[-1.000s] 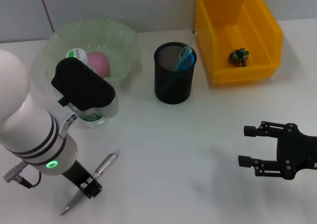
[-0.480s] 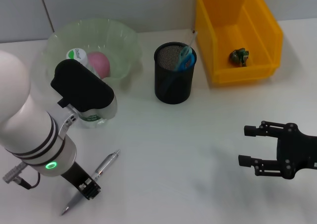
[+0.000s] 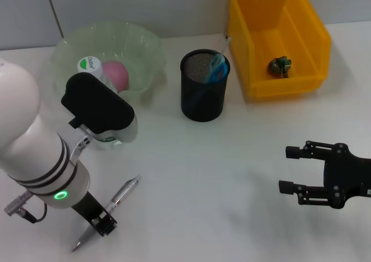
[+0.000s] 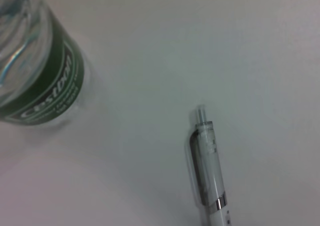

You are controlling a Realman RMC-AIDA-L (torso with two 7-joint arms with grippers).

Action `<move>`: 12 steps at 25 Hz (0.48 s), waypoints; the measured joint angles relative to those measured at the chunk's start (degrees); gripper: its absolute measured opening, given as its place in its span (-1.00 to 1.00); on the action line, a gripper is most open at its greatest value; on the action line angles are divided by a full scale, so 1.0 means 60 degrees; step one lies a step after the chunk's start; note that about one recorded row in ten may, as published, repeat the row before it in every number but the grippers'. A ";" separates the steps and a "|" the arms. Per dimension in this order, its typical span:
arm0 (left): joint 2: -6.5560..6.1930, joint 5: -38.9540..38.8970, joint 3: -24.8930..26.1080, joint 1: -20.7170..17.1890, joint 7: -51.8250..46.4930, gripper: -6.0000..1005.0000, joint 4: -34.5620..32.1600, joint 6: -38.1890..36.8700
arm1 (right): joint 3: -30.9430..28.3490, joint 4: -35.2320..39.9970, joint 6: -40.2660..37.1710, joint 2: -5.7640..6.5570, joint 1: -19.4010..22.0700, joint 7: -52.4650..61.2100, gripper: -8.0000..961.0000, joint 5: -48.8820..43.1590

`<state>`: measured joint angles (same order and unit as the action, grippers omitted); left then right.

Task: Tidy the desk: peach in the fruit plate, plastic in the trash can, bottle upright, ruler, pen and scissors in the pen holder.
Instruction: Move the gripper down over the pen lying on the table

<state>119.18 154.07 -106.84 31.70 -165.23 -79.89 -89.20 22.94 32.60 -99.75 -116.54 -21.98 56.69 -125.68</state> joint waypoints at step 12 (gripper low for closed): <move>-0.0001 -0.0221 0.0231 0.0311 0.0018 -0.51 0.0202 0.0003 | 0.0000 0.0000 -0.0001 -0.0014 0.0016 0.0035 0.57 0.0000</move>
<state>119.18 152.75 -105.46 33.56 -165.12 -78.68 -89.18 22.94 32.61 -99.75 -116.63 -21.88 56.91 -125.68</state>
